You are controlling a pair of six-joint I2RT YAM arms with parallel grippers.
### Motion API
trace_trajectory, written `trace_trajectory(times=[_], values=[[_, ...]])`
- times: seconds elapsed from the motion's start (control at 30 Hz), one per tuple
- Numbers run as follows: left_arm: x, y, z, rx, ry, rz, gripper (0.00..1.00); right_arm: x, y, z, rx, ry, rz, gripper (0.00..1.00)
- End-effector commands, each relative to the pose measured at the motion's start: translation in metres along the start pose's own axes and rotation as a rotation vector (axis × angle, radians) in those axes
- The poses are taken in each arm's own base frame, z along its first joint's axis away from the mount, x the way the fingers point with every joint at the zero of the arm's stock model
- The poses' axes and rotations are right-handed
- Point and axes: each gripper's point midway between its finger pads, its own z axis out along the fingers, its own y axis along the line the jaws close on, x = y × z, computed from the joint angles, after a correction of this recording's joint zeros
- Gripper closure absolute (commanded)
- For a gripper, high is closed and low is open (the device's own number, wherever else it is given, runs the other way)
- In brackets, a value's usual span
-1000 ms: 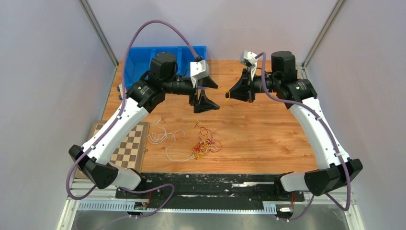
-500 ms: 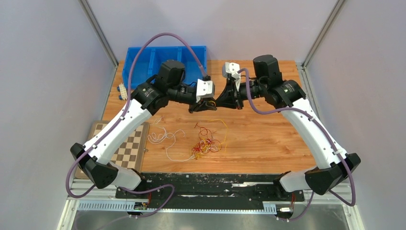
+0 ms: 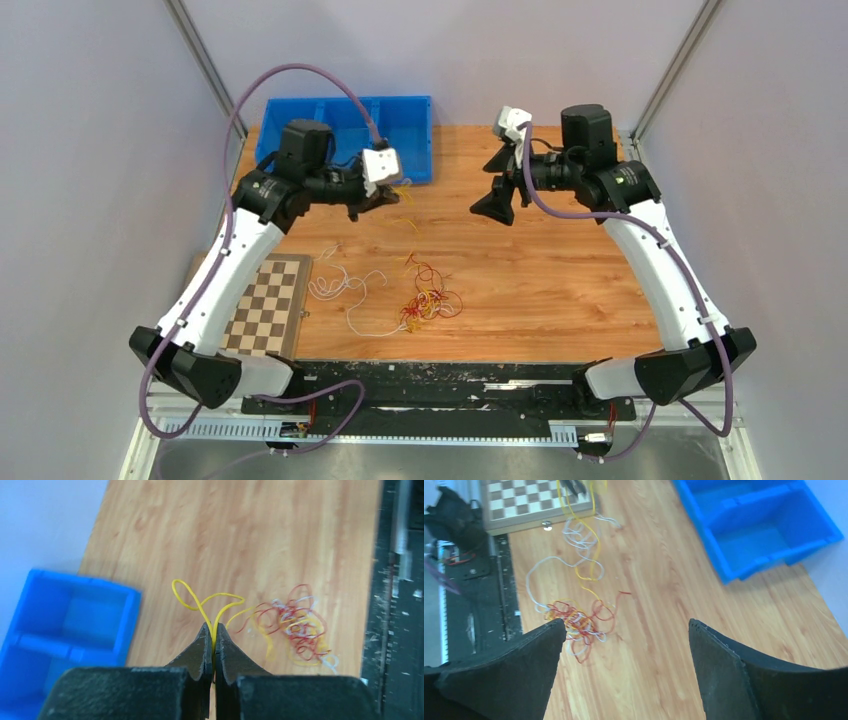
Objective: Untangle the cables
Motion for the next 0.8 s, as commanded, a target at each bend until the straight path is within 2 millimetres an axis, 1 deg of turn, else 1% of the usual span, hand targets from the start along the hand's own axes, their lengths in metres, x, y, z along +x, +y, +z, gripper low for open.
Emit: trace_trajectory(times=[0.0,0.03,0.07,0.1,0.13,0.17,0.2,0.23,0.27,0.3,0.33,0.37,0.4,0.43,0.47,0.5,0.53,0.57,0.6,0.63,0.67,0.7,0.73,0.77], values=[[-0.01,0.089,-0.042,-0.31,-0.06,-0.126,1.0,-0.012,-0.023,-0.025,0.125,-0.023,0.008,0.04],[0.003,0.121,-0.06,-0.446,-0.026,-0.169,1.0,-0.009,-0.027,-0.025,0.134,-0.018,0.029,0.03],[0.007,0.157,-0.072,-0.575,-0.022,-0.212,1.0,-0.006,-0.029,-0.024,0.137,-0.013,0.049,0.02],[0.017,0.18,-0.089,-0.669,-0.012,-0.246,1.0,-0.004,-0.031,-0.023,0.142,-0.008,0.06,0.01],[0.021,0.21,-0.101,-0.779,-0.018,-0.278,1.0,-0.001,-0.033,-0.023,0.147,-0.003,0.066,0.0],[0.028,0.229,-0.118,-0.848,-0.018,-0.294,1.0,0.001,-0.035,-0.022,0.157,0.003,0.069,0.0],[0.029,0.252,-0.126,-0.904,-0.038,-0.311,1.0,0.003,-0.037,-0.022,0.166,0.008,0.069,0.0],[0.035,0.267,-0.142,-0.954,-0.044,-0.326,1.0,0.005,-0.039,-0.021,0.177,0.015,0.069,0.0],[0.038,0.29,-0.155,-1.008,-0.071,-0.344,1.0,0.007,-0.041,-0.022,0.185,0.021,0.073,0.0],[0.057,0.308,-0.154,-1.026,-0.061,-0.373,1.0,0.009,-0.043,-0.022,0.191,0.025,0.075,0.0],[0.05,0.323,-0.177,-1.082,-0.094,-0.363,1.0,0.011,-0.044,-0.021,0.194,0.03,0.079,0.0],[0.065,0.339,-0.176,-1.096,-0.091,-0.375,1.0,0.012,-0.045,-0.021,0.198,0.034,0.082,0.0],[0.055,0.351,-0.194,-1.139,-0.122,-0.347,1.0,0.014,-0.046,-0.021,0.203,0.04,0.086,0.0],[0.07,0.365,-0.192,-1.15,-0.121,-0.352,1.0,0.016,-0.048,-0.02,0.208,0.045,0.09,0.0],[0.06,0.374,-0.209,-1.189,-0.154,-0.329,1.0,0.017,-0.05,-0.02,0.216,0.051,0.092,0.0],[0.069,0.385,-0.209,-1.198,-0.165,-0.33,1.0,0.019,-0.052,-0.02,0.221,0.057,0.095,0.0],[0.058,0.39,-0.222,-1.21,-0.213,-0.321,1.0,0.021,-0.054,-0.02,0.229,0.062,0.097,0.0],[0.062,0.398,-0.223,-1.208,-0.233,-0.32,1.0,0.024,-0.056,-0.019,0.234,0.07,0.1,0.0],[0.054,0.399,-0.231,-1.206,-0.278,-0.325,1.0,0.026,-0.057,-0.019,0.239,0.075,0.103,0.0],[0.048,0.401,-0.234,-1.201,-0.335,-0.351,1.0,0.028,-0.059,-0.019,0.241,0.081,0.106,0.0],[0.044,0.398,-0.235,-1.164,-0.367,-0.358,1.0,0.031,-0.06,-0.017,0.243,0.088,0.11,0.0],[0.035,0.393,-0.233,-1.118,-0.425,-0.397,1.0,0.033,-0.061,-0.016,0.243,0.093,0.113,0.0],[0.026,0.383,-0.224,-1.02,-0.451,-0.402,1.0,0.035,-0.062,-0.015,0.243,0.097,0.115,0.0],[0.013,0.367,-0.21,-0.898,-0.487,-0.433,1.0,0.038,-0.062,-0.014,0.238,0.101,0.119,0.0]])
